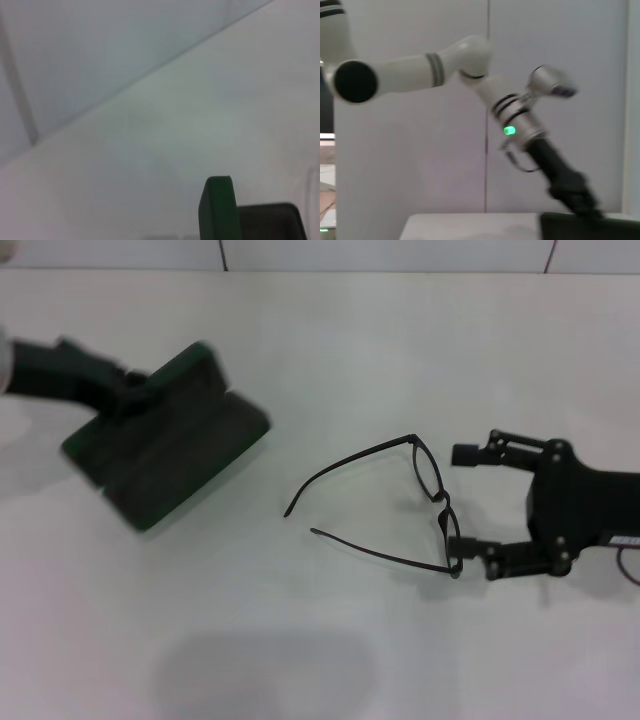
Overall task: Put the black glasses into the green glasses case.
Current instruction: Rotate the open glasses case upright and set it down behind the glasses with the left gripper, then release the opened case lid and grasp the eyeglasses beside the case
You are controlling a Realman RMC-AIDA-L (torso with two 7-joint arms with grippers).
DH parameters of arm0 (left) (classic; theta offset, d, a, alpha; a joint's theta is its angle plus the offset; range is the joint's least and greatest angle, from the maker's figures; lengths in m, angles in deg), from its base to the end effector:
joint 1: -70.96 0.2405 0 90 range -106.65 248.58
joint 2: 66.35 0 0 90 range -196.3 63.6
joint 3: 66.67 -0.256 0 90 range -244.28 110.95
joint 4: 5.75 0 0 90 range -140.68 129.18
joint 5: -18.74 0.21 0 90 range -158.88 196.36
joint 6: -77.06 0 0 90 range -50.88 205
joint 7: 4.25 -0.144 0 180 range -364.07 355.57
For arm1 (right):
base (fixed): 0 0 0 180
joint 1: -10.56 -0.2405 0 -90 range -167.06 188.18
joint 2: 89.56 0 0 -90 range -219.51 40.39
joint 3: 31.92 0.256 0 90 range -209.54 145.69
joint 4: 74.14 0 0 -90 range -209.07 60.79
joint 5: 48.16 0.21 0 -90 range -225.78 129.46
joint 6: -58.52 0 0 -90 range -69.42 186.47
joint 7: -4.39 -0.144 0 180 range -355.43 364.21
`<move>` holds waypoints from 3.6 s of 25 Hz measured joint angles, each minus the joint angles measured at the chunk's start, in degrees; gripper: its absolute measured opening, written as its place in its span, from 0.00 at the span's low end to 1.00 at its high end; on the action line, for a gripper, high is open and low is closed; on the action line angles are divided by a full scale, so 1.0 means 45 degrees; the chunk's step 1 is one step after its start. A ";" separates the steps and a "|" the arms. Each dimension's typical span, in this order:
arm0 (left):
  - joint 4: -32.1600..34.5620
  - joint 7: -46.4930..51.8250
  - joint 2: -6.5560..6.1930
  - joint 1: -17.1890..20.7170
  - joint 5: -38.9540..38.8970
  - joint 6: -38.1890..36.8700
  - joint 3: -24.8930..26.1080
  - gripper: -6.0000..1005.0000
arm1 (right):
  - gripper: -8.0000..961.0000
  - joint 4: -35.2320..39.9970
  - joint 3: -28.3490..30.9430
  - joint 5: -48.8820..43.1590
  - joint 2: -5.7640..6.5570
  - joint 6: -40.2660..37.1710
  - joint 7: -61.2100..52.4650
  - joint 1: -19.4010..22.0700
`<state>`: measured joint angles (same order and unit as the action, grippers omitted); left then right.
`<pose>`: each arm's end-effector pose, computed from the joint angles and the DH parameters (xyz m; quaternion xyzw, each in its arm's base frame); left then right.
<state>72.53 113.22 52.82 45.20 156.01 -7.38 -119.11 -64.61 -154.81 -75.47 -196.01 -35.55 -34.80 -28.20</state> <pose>-0.2433 0.3574 0.0813 -0.9208 -0.2819 0.0090 0.2695 0.2306 0.3104 -0.0177 -0.9368 -0.0243 0.3444 0.0568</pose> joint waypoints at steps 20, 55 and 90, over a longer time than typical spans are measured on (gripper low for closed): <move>-0.7116 -0.4546 0.0131 -0.6499 0.0519 0.4506 -0.3119 0.22 | 0.91 -0.0038 0.0027 -0.0719 -0.1097 0.0080 0.0638 0.0738; -0.5475 -0.7919 0.0105 0.1040 -1.3092 0.4637 -0.4811 0.57 | 0.89 0.6838 0.3524 -0.3907 0.0577 0.6389 -0.6216 0.1304; -0.7793 -0.8314 0.0098 -0.0459 -1.2704 0.4031 -0.3390 0.57 | 0.83 1.4158 0.9752 -1.5630 -0.1900 0.5857 -1.1497 0.3832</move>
<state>37.46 75.81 53.26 43.13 98.84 10.76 -134.36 -0.90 -110.93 -145.80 -204.56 -9.19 -86.54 -10.96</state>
